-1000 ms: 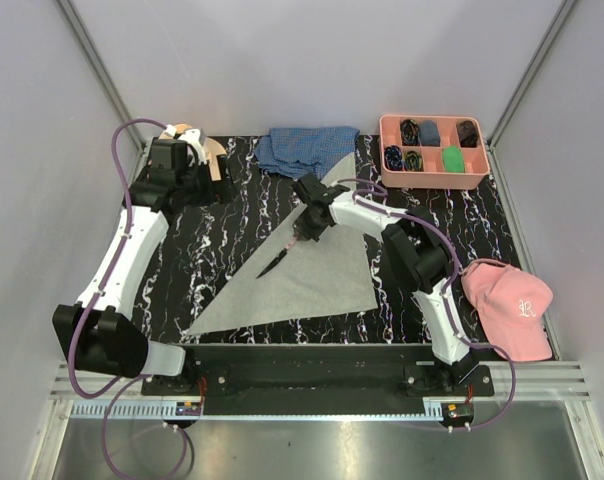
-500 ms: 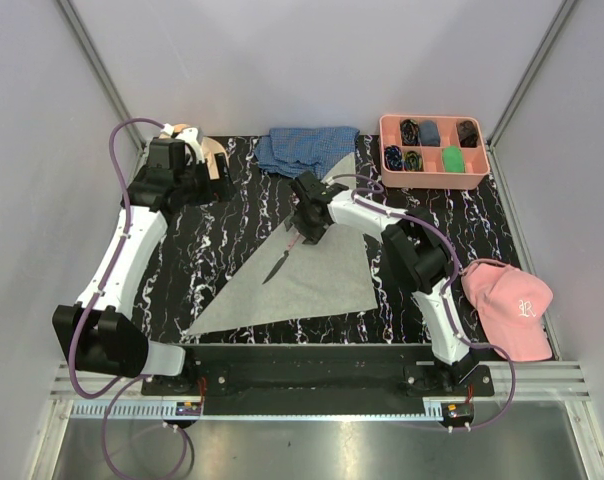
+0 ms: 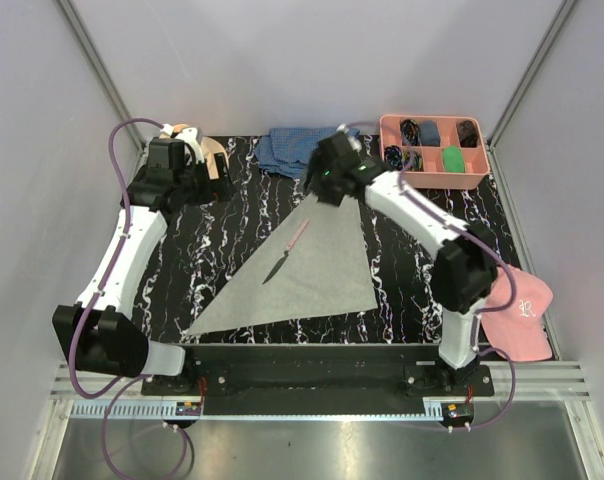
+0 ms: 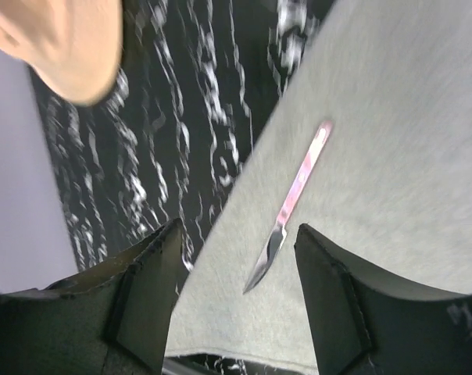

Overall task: Fold the napkin, place the utensils inside, and roll it up
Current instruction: Place the utensil onto the napkin

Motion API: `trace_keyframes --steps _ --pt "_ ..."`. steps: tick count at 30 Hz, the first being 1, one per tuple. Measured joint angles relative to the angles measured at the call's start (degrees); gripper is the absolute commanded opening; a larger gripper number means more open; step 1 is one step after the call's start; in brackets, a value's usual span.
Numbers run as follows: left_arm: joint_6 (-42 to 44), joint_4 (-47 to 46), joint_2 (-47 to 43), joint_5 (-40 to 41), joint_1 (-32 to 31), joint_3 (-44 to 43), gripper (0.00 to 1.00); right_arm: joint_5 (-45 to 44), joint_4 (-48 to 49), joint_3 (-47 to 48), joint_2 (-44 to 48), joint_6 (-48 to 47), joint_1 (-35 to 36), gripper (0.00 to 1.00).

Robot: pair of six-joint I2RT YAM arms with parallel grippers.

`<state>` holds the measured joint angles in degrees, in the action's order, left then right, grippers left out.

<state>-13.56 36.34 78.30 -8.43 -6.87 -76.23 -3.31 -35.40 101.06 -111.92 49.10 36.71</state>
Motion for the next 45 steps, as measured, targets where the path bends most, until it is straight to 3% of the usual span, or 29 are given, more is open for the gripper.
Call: trace_keyframes --steps 5,10,17,24,32,45 --pt "0.0 -0.1 0.0 -0.5 0.0 0.3 0.99 -0.6 0.2 3.5 4.1 -7.2 -9.9 0.68" --pt "0.0 0.0 0.0 -0.6 0.0 0.8 0.99 -3.4 -0.4 9.4 -1.6 -14.1 -16.9 0.66" --pt "0.0 -0.1 0.0 -0.7 0.0 0.9 0.99 -4.1 -1.8 22.5 -18.0 -22.4 -18.4 0.65" --pt "0.0 -0.1 0.3 -1.6 0.0 0.9 0.99 -4.3 -4.5 38.3 -32.1 -24.8 -21.2 0.64" --pt "0.0 -0.1 0.6 -1.9 0.0 0.9 0.99 -3.2 -4.8 46.2 -38.3 -23.9 -22.8 0.62" --pt "0.0 -0.1 0.7 -2.9 0.0 0.9 0.99 1.6 -1.7 46.8 -41.9 -20.3 -22.7 0.56"
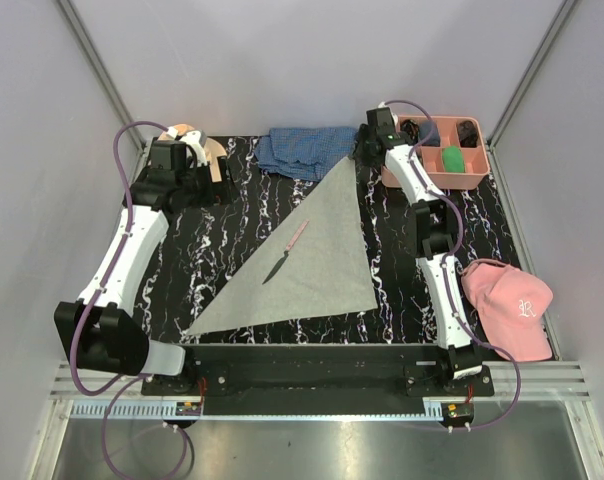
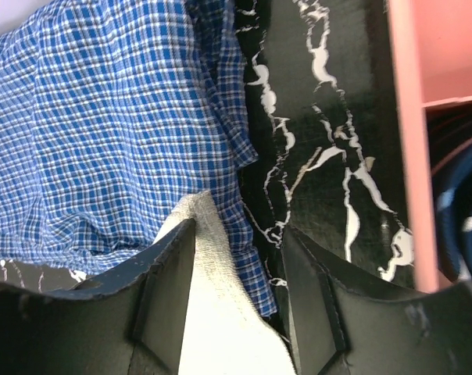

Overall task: Fold the napkin, place the utensils inside, and roll it up
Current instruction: Place the utensil onto the napkin, then fold the napkin

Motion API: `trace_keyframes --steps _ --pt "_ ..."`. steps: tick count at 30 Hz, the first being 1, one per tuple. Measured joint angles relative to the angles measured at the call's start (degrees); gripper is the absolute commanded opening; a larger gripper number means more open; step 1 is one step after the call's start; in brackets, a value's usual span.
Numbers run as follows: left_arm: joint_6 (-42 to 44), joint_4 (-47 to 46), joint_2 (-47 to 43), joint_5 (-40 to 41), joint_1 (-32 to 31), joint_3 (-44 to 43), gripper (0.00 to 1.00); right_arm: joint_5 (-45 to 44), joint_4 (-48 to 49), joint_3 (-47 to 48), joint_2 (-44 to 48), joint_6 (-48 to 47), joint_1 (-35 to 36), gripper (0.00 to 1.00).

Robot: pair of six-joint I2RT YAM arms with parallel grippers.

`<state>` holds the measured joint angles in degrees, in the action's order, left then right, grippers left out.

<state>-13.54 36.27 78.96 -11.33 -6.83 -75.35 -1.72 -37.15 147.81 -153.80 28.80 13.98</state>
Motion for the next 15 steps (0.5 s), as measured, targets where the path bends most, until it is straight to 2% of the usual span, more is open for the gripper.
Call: trace_keyframes --steps 15 --pt "0.0 0.0 0.0 -1.0 0.0 0.0 0.99 4.1 4.7 0.8 -1.7 2.3 0.0 0.48"
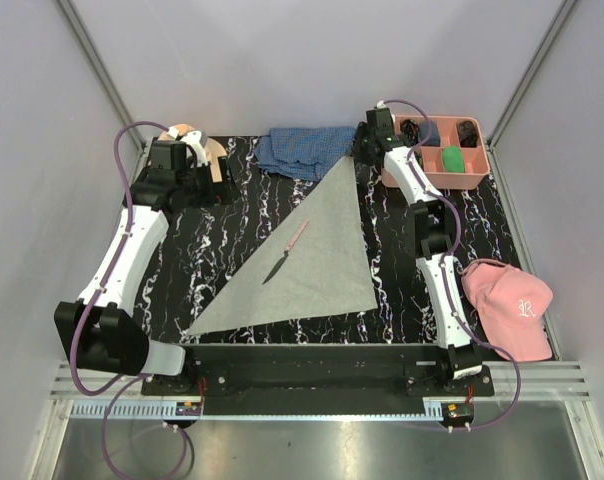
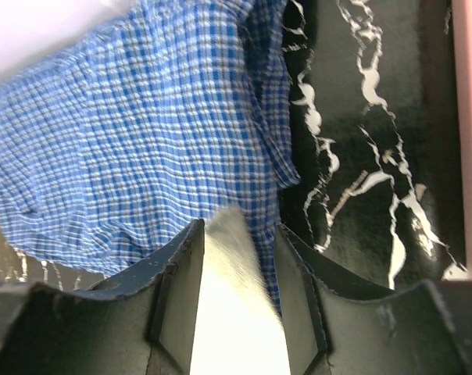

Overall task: Fold the napkin, place the utensils inside, and roll it up
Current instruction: Fold the napkin

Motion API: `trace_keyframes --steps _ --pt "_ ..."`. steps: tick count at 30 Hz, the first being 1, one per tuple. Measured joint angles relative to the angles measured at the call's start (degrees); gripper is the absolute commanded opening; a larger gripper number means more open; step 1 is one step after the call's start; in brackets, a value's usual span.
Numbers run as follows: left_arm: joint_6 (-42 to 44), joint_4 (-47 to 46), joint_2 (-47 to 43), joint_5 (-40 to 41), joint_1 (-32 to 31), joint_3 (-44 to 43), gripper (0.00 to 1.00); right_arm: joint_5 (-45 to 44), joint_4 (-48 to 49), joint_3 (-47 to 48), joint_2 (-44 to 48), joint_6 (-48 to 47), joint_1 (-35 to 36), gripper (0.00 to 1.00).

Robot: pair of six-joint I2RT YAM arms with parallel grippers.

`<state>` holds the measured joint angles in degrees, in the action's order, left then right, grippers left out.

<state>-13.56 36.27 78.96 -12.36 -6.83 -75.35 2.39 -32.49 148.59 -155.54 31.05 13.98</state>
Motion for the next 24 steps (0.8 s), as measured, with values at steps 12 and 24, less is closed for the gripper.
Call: trace_keyframes --steps 12,24 --pt "0.0 0.0 0.0 -1.2 0.0 0.0 0.99 0.7 4.0 0.0 0.0 2.3 0.0 0.42" --pt "0.0 0.0 0.0 -1.6 0.0 0.0 0.99 0.7 4.2 -0.1 0.0 2.7 0.0 0.40"
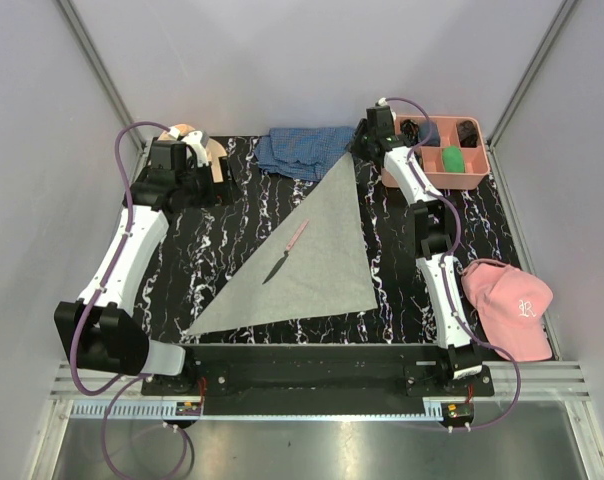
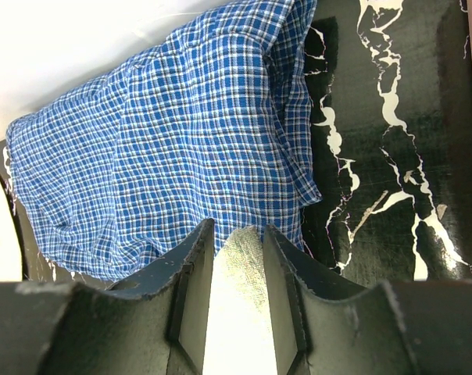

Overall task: Fold the napkin, place the utensils inside, and roll it up
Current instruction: Fold the napkin

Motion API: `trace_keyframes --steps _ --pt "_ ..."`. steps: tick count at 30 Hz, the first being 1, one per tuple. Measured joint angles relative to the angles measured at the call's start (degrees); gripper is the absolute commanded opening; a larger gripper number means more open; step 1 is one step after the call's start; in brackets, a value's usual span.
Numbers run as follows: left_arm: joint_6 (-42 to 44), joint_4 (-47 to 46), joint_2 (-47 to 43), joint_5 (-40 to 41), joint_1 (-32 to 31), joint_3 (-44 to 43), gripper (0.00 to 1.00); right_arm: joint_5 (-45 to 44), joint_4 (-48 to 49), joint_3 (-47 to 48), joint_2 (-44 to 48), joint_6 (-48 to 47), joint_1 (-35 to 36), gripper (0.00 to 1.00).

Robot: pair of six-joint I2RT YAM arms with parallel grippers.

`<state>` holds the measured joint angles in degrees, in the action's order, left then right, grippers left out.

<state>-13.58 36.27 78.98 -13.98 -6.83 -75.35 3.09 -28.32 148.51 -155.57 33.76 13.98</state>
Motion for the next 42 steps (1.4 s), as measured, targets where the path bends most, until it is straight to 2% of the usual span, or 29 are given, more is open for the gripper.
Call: trace_keyframes --steps 5,9,13,16,22,28,37,42 --pt "0.0 0.0 0.0 -0.2 0.0 0.0 0.99 0.0 0.0 -0.5 -0.1 0.0 0.0 0.37" --pt "0.0 0.0 0.0 -0.4 0.0 0.0 0.99 0.0 -0.1 -0.5 -0.3 0.1 0.0 0.24" --pt "0.0 0.0 0.0 -0.4 0.0 0.0 0.99 0.0 -0.2 -0.5 -0.5 -0.1 0.0 0.04" --pt "0.0 0.0 0.0 -0.4 0.0 0.0 0.99 0.0 -0.2 -0.5 -0.6 -0.3 0.0 0.00" --pt "0.0 0.0 0.0 -0.4 0.0 0.0 0.99 0.0 0.4 -1.9 -0.1 -0.5 0.0 0.00" --pt "0.0 0.0 0.0 -0.5 0.0 0.0 0.99 0.1 2.8 -13.8 6.4 -0.5 0.1 0.00" --pt "0.0 0.0 0.0 -0.8 0.0 0.0 0.99 1.9 11.4 -38.6 26.5 -0.4 2.4 0.00" --pt "-0.2 0.0 0.0 -0.9 0.0 0.0 0.99 4.0 15.1 -48.2 34.2 -0.2 4.5 0.00"
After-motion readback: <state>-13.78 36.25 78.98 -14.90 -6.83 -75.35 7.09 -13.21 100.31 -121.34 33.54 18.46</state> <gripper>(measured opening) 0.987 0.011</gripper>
